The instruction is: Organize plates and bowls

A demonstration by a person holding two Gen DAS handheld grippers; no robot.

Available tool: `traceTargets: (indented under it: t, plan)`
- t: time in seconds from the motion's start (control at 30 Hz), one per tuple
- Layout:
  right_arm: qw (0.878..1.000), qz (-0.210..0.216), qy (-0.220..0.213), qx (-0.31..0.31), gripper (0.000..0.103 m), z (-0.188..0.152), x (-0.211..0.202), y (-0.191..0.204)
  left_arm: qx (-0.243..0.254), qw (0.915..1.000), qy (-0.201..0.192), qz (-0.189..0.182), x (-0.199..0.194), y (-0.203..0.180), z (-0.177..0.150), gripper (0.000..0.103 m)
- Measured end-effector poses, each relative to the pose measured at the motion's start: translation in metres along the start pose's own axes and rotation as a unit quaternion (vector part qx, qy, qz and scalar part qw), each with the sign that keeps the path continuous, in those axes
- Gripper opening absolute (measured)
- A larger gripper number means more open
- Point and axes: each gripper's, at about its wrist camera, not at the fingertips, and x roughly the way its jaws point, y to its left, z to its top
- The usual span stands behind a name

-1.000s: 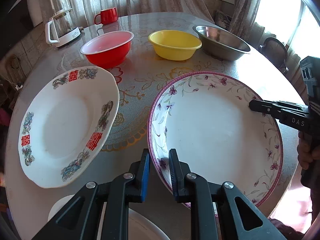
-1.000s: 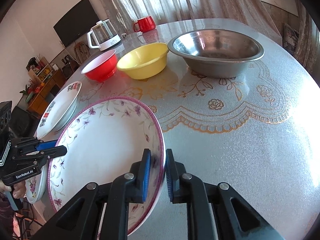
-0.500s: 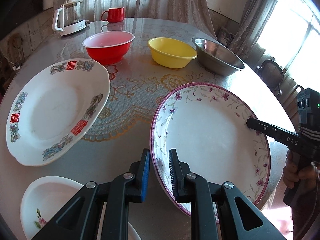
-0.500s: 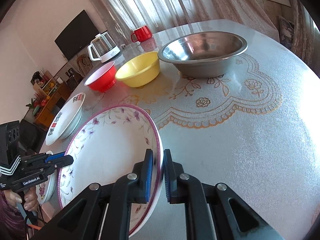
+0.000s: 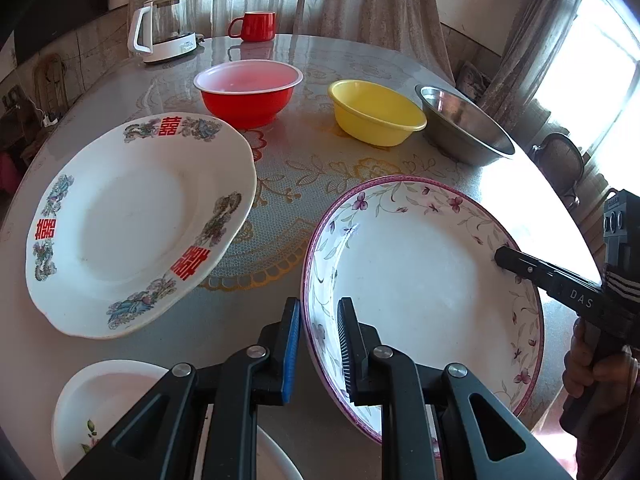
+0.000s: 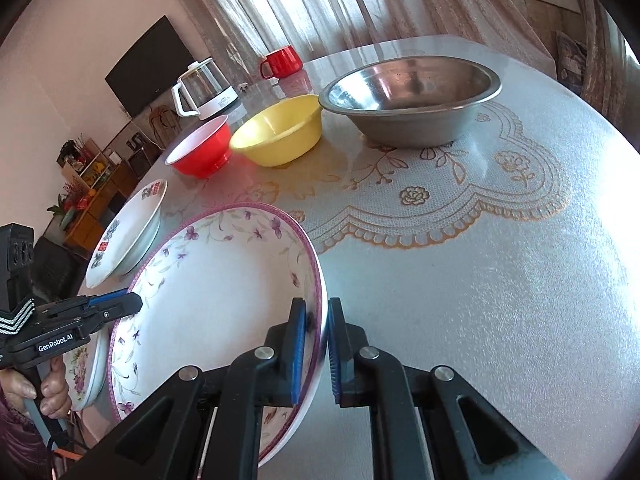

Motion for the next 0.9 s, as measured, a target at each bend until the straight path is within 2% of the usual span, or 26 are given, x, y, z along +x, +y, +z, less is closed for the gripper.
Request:
traceTargets:
  t: [0.1, 0.27, 0.33, 0.43, 0.5, 0.6, 0.67, 0.73, 0.9]
  plan:
    - [1.000, -0.004, -0.003, 0.014, 0.010, 0.005, 0.005, -0.001, 0.006, 0.9999, -0.002, 0.013, 0.000, -0.004, -0.001, 0.018]
    - [1.000, -0.015, 0.012, -0.008, 0.011, 0.006, 0.004, 0.003, 0.011, 0.9998, -0.005, 0.016, -0.001, -0.007, -0.006, 0.018]
    - [1.000, 0.001, 0.028, -0.012, 0.012, 0.006, 0.003, 0.000, 0.010, 0.9998, -0.005, 0.014, -0.001, -0.006, -0.007, 0.018]
    - [0.999, 0.022, 0.034, 0.022, 0.014, 0.006, 0.005, -0.007, 0.004, 0.9999, 0.000, 0.013, 0.000, -0.006, -0.005, 0.018]
    - [0.999, 0.013, 0.029, 0.016, 0.019, 0.004, 0.004, -0.001, 0.007, 0.9998, 0.000, 0.018, 0.001, -0.007, -0.004, 0.018]
    - [0.999, 0.003, 0.033, 0.001, 0.020, 0.000, 0.001, 0.004, 0.018, 0.9995, -0.001, 0.025, 0.002, -0.011, -0.004, 0.018]
    - [1.000, 0.003, 0.029, 0.007, 0.016, -0.002, -0.002, 0.002, 0.021, 0.9993, -0.002, 0.029, 0.003, -0.012, -0.005, 0.018]
    - [1.000, -0.016, 0.018, 0.013, 0.012, -0.004, -0.002, 0.003, 0.020, 0.9993, -0.001, 0.030, 0.004, -0.011, -0.005, 0.018]
    - [0.998, -0.050, -0.013, 0.020, 0.013, -0.002, 0.002, 0.010, 0.019, 0.9988, 0.001, 0.044, 0.007, -0.015, -0.006, 0.018]
